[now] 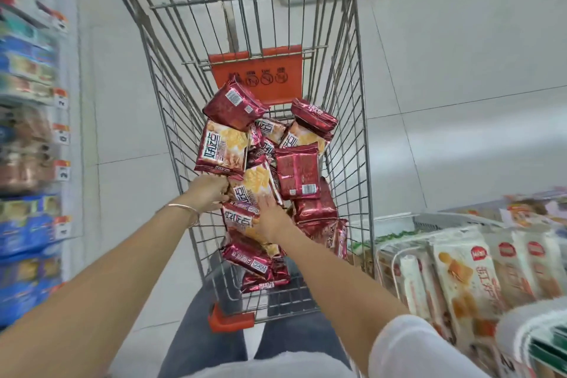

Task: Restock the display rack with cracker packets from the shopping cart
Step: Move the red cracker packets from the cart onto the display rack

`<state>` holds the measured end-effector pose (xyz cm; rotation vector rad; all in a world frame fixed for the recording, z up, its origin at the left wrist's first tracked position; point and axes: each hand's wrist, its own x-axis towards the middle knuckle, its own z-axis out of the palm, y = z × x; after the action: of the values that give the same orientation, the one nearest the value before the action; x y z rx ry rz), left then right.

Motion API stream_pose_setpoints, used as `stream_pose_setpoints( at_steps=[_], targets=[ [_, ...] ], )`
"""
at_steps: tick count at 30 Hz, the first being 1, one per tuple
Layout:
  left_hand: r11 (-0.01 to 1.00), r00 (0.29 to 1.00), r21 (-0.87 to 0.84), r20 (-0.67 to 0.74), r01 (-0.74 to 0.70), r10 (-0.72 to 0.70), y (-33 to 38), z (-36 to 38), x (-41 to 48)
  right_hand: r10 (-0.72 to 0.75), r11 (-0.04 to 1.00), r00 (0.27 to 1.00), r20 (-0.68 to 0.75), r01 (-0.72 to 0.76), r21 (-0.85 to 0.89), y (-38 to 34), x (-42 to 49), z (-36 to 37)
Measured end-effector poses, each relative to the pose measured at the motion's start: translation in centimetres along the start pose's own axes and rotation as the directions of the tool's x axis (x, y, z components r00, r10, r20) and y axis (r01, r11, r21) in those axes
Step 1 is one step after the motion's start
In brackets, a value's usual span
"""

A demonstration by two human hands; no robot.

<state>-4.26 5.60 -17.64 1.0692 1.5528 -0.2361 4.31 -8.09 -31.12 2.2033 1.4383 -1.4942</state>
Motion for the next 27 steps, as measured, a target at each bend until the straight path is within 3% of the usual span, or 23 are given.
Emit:
stream_pose_setpoints(
  at_steps=[3, 5, 8, 11, 14, 17, 18, 19, 21, 22, 24, 26, 27],
  targets=[
    [1.0, 1.0, 0.01, 0.011, 0.008, -0.008, 0.4, 0.5, -0.4, 0.019, 0.999, 1.0, -0.006, -0.019, -0.043, -0.2, -0.2, -0.3],
    [0.996, 0.999, 0.085, 0.043, -0.014, 0.011, 0.3, 0.4, 0.4, 0.016, 0.992, 1.0, 0.007, -0.017, 0.121, 0.3, -1.1, -1.3],
    [0.964, 0.992, 0.25, 0.11, -0.092, 0.066, -0.2, 0.0, 1.4, 0.057, 0.891, 0.997, -0.044, -0.03, 0.453, 1.8, -3.5, -2.9],
    [0.917, 0.968, 0.375, 0.246, -0.137, 0.044, 0.1, 0.0, 1.4, 0.117, 0.702, 0.991, -0.069, -0.033, 0.711, 3.5, -6.6, -5.8],
    [0.915, 0.91, 0.367, 0.414, -0.167, 0.0, 0.0, 0.9, 1.2, 0.038, 0.487, 0.999, 0.002, -0.02, 0.873, 5.0, -9.6, -8.7],
    [0.929, 0.91, 0.323, 0.412, -0.182, 0.034, -0.3, 1.7, 1.1, 0.001, 0.285, 1.0, -0.006, 0.005, 0.959, 5.9, -11.0, -9.4],
    [0.937, 0.918, 0.304, 0.394, -0.17, 0.039, -0.2, 1.9, 0.6, 0.076, 0.319, 0.997, -0.029, 0.003, 0.948, 6.3, -11.1, -9.1],
    [0.94, 0.932, 0.308, 0.361, -0.15, 0.03, -0.2, 1.9, 0.3, 0.166, 0.457, 0.984, -0.064, -0.019, 0.889, 6.7, -11.0, -8.6],
    [0.942, 0.966, 0.322, 0.259, -0.095, 0.009, -0.8, 2.2, 0.2, 0.314, 0.829, 0.939, -0.139, -0.199, 0.523, 8.1, -10.4, -6.5],
    [0.944, 0.979, 0.318, 0.203, -0.085, 0.02, -1.4, 2.3, 0.6, 0.364, 0.899, 0.925, -0.109, -0.319, 0.299, 8.6, -10.3, -5.4],
    [0.951, 0.986, 0.293, 0.157, -0.101, 0.057, -2.0, 2.3, 0.7, 0.402, 0.916, 0.914, 0.055, -0.4, -0.036, 8.7, -10.3, -3.1],
    [0.957, 0.986, 0.262, 0.139, -0.126, 0.092, -2.4, 2.6, 0.8, 0.419, 0.907, 0.896, 0.149, -0.406, -0.109, 8.5, -10.4, -1.4],
    [0.96, 0.983, 0.237, 0.14, -0.146, 0.115, -2.4, 2.7, 0.5, 0.446, 0.895, 0.886, 0.125, -0.442, -0.061, 8.3, -10.2, -0.9]
  ],
)
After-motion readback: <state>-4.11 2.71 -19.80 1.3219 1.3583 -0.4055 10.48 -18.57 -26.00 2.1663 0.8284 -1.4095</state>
